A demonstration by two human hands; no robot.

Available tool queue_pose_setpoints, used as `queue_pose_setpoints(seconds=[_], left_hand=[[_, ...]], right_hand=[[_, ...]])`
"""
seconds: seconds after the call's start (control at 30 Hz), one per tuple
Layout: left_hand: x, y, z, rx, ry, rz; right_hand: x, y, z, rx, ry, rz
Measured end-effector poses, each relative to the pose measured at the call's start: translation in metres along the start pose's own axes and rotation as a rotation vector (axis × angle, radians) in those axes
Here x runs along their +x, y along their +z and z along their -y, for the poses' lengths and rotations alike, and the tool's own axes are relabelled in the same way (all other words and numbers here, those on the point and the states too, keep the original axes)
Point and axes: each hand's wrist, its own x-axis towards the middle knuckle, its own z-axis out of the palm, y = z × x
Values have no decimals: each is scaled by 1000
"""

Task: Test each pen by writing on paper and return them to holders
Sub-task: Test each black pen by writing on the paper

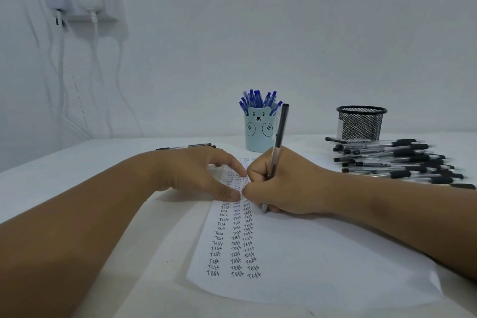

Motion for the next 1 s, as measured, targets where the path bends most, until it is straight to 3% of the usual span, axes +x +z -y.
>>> queue_pose_setpoints(seconds=[1.0], left_hand=[[-2,-1,-3,27,-18,-1]], right_hand=[[1,0,-3,11,-28,6]])
